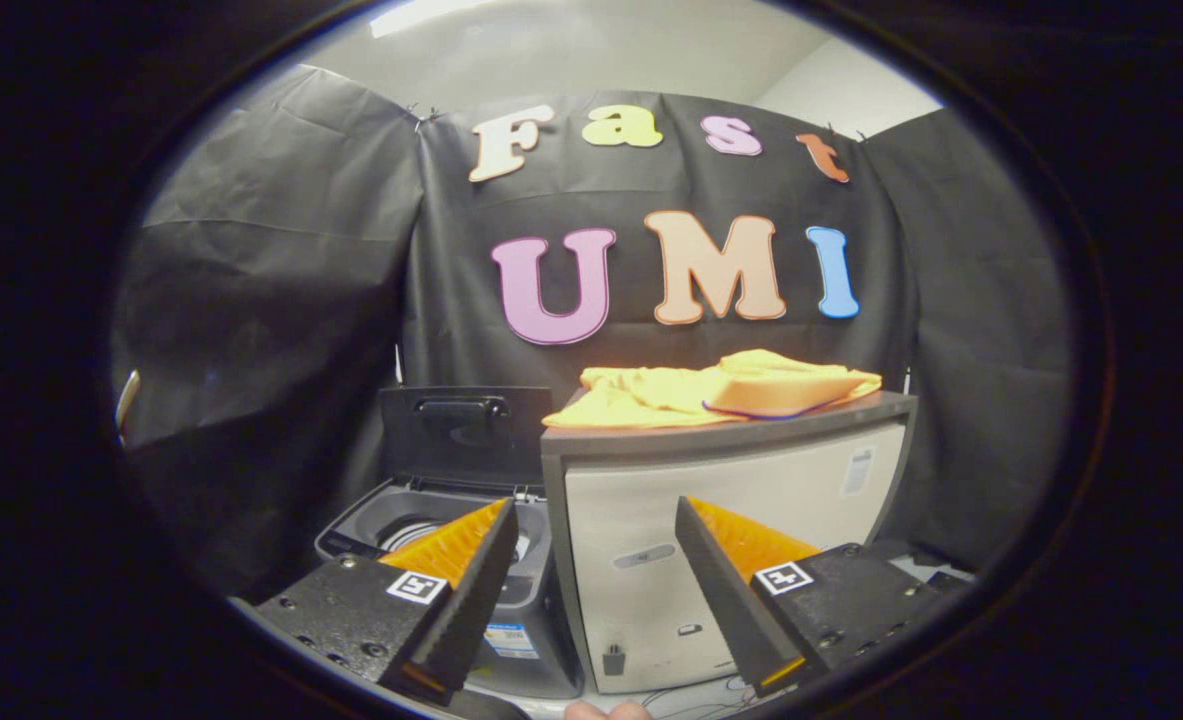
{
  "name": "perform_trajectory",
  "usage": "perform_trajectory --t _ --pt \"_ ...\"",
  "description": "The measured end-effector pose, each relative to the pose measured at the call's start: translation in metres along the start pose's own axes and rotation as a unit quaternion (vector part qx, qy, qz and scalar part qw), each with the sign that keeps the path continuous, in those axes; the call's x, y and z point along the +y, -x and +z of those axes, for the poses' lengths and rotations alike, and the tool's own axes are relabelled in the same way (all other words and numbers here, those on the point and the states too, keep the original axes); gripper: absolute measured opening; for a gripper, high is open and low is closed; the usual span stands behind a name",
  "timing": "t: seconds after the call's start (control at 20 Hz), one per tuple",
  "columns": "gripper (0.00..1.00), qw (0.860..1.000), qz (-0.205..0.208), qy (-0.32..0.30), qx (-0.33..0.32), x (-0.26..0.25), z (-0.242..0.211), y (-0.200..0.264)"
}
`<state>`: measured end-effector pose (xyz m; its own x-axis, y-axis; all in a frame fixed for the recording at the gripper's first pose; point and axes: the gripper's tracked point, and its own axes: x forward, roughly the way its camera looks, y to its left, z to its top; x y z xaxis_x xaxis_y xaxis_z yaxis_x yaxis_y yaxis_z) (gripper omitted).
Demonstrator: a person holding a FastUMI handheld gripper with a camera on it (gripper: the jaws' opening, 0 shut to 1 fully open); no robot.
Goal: Put the clothes into the washing machine and then close the washing machine lid.
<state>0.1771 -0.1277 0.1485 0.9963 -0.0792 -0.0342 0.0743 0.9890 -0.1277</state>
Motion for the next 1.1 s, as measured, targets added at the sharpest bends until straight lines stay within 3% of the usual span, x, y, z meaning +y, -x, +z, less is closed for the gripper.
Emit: perform_trajectory --t 0.55,1.1 --pt "0.96 0.999 -0.026 -0.028 0.028 -0.064 0.039 -0.082" --pt "0.95 0.996 -0.040 -0.017 0.079 -0.096 0.067 -0.118"
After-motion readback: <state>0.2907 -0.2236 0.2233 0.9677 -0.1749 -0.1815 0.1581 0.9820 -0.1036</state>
